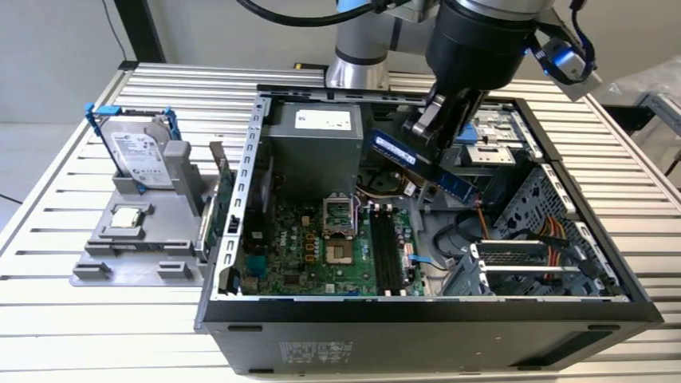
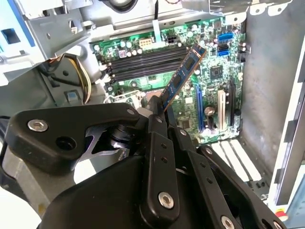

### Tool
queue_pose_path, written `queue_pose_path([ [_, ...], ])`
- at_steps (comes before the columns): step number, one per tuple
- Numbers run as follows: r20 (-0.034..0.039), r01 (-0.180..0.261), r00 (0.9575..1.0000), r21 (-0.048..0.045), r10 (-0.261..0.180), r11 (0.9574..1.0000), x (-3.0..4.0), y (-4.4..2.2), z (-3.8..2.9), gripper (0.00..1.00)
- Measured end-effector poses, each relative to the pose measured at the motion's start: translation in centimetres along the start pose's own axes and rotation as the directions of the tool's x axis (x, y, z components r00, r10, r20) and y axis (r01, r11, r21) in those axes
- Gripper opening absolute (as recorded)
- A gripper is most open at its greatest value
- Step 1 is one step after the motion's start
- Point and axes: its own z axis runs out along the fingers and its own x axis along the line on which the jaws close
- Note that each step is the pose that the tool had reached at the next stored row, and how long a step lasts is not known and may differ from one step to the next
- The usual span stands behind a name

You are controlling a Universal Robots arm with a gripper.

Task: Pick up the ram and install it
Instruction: 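Insert the ram into the slot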

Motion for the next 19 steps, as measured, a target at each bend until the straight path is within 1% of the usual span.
queue_pose_path([
  [4,0.0008,-0.040,0.9992,-0.0011,0.040,0.9992,0.00,0.00,0.00,0.00],
  [9,0.0017,-0.088,0.9961,-0.0025,0.088,0.9961,0.00,0.00,0.01,0.00],
  [13,0.0022,-0.120,0.9928,-0.0034,0.120,0.9928,0.00,0.00,0.01,0.00],
  [19,0.0029,-0.166,0.9861,-0.0048,0.166,0.9861,0.00,0.00,0.02,0.00],
])
